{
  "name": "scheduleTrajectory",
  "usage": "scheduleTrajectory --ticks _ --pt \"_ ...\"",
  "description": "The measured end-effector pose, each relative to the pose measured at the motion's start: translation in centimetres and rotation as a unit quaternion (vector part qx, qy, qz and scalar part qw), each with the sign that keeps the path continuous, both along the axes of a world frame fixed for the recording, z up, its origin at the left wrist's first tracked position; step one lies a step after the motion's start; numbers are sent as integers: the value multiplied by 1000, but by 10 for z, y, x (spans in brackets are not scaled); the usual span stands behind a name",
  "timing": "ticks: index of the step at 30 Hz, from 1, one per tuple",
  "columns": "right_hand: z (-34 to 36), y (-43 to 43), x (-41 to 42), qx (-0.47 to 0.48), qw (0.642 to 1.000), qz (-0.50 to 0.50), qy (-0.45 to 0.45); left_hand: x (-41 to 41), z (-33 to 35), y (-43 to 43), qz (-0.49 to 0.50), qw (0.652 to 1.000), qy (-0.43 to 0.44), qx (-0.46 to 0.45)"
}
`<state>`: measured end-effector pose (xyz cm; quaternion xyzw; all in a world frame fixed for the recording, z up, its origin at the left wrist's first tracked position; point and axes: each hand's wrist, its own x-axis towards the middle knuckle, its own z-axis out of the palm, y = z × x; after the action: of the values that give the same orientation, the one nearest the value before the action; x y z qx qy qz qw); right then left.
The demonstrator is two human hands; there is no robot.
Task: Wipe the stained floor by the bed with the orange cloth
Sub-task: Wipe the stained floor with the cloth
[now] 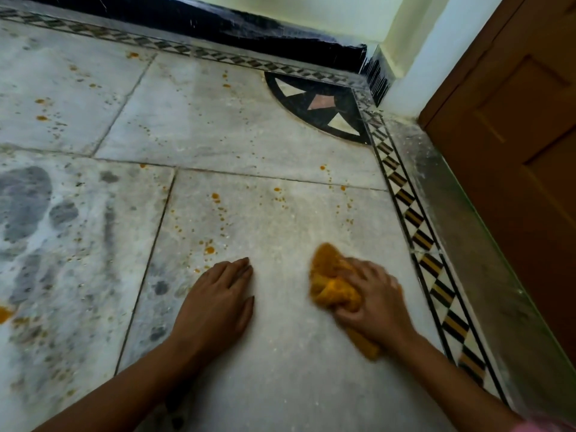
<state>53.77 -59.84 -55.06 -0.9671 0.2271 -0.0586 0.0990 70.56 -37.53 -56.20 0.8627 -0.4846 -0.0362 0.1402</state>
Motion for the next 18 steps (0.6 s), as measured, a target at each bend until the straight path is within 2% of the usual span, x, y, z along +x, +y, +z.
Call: scheduleTrajectory --ticks 3,5,8,11,13,15,18 --pt "6 -43 35 3 988 -153 18 0 -2 -5 -2 1000 0 -7" --pt "7 -46 83 19 979 -201 11 -1 -1 -12 -1 1000 3 -8" --pt "3 -22 121 31 990 -136 14 3 -1 -25 -7 1000 3 -2" --pt "-1 -6 75 8 1000 2 18 11 -1 -33 -14 1000 -15 1" --pt "-1 -18 28 9 1000 18 14 16 -3 -36 -16 999 -29 2" --pt "2 -52 13 4 998 -66 20 22 -4 -40 -17 999 -39 4" --pt "6 -97 61 36 969 -239 43 24 -3 -50 -4 999 -45 2"
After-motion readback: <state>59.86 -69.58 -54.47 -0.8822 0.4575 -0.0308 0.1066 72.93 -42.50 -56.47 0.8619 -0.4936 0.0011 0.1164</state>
